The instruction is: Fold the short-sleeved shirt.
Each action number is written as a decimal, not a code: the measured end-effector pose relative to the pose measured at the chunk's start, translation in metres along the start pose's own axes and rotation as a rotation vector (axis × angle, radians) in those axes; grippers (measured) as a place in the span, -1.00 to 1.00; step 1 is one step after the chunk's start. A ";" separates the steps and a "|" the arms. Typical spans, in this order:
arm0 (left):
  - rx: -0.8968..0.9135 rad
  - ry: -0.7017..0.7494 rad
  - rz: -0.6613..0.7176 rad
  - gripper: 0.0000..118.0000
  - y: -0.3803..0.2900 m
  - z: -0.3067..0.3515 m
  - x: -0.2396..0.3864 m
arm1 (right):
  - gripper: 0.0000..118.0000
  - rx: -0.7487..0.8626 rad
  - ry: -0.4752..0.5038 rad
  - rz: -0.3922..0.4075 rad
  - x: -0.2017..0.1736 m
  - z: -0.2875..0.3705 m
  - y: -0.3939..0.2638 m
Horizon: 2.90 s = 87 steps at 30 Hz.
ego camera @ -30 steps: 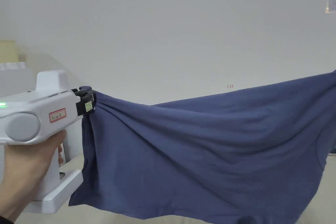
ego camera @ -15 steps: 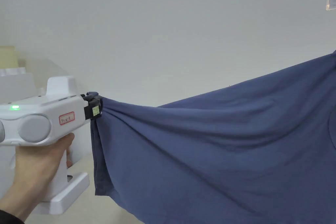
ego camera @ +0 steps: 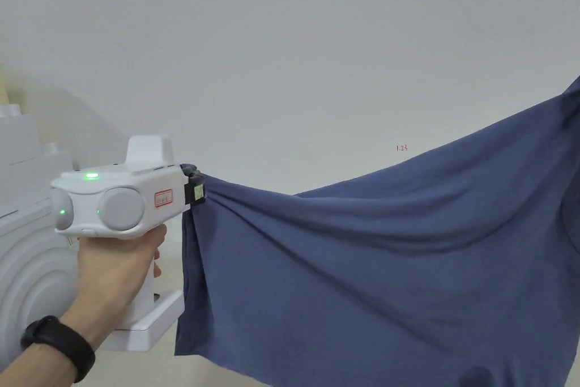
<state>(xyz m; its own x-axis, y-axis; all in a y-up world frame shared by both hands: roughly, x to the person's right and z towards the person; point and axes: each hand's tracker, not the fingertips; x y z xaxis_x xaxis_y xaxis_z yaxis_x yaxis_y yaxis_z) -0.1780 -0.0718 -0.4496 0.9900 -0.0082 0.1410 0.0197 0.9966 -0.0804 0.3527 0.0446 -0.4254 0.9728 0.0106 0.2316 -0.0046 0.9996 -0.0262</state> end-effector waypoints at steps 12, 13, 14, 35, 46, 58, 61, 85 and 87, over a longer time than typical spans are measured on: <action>-0.057 0.025 -0.060 -0.85 -0.003 -0.126 -0.006 | -0.96 -0.027 -0.026 0.054 -0.033 -0.104 0.006; -0.056 0.026 -0.056 -0.85 -0.007 -0.130 -0.005 | -0.96 -0.031 -0.029 0.079 -0.037 -0.110 0.004; -0.069 0.023 -0.055 -0.85 -0.011 -0.136 -0.006 | -0.96 -0.035 -0.036 0.080 -0.039 -0.115 0.002; -0.515 -0.093 0.206 -0.85 -0.412 -0.033 0.023 | -0.96 -0.459 -0.002 -0.250 0.041 0.084 -0.409; -0.518 -0.102 0.298 -0.85 -0.430 0.110 0.023 | -0.96 -0.589 -0.131 -0.343 0.117 0.236 -0.478; -0.582 -0.078 0.263 -0.64 -0.434 0.175 0.038 | -0.65 -0.654 -0.125 -0.290 0.129 0.286 -0.505; -0.496 0.051 0.270 0.37 -0.422 0.195 0.021 | 0.48 -0.639 -0.172 -0.183 0.136 0.295 -0.501; 0.067 0.093 0.023 0.59 -0.235 0.316 0.047 | 0.93 -0.206 0.309 -0.290 0.006 0.316 -0.365; 0.066 0.069 0.015 0.48 -0.236 0.315 0.052 | 0.67 -0.238 0.325 -0.289 -0.009 0.313 -0.368</action>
<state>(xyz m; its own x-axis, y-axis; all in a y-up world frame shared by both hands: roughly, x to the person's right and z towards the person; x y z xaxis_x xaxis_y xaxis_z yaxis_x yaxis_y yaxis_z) -0.1749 -0.2812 -0.1125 0.9974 0.0034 0.0716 -0.0022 0.9999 -0.0165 0.2728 -0.3155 -0.1136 0.9484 -0.3127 -0.0523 0.2925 0.9267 -0.2358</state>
